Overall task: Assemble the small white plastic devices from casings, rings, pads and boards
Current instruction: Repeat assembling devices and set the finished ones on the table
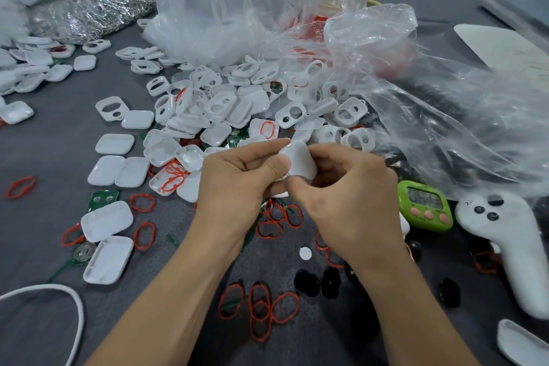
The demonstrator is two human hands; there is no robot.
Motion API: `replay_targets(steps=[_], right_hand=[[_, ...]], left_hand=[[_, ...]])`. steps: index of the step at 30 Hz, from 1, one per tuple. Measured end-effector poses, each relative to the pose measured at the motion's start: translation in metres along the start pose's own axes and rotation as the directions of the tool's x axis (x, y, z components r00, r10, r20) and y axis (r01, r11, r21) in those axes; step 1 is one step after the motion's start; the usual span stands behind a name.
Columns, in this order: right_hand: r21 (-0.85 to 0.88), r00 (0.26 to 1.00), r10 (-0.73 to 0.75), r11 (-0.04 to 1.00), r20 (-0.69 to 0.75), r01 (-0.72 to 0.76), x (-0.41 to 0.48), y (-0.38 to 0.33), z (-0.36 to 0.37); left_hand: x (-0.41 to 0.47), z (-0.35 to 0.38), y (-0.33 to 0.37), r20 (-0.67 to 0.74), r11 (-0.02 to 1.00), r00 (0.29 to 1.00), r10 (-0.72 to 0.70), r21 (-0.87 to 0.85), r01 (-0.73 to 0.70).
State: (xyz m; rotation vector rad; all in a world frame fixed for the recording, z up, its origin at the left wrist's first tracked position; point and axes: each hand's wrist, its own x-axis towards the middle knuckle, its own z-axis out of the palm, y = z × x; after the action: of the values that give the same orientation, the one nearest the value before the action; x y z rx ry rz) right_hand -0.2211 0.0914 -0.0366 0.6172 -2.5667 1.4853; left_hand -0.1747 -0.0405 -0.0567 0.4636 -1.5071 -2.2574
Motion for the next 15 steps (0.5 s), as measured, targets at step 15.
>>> replay_targets(steps=[15], right_hand=[[0.04, 0.994, 0.014, 0.999, 0.109, -0.018, 0.0013, 0.0034, -0.0081]], left_hand=[[0.0059, -0.009, 0.0005, 0.235, 0.993, 0.968, -0.091, -0.048, 0.105]])
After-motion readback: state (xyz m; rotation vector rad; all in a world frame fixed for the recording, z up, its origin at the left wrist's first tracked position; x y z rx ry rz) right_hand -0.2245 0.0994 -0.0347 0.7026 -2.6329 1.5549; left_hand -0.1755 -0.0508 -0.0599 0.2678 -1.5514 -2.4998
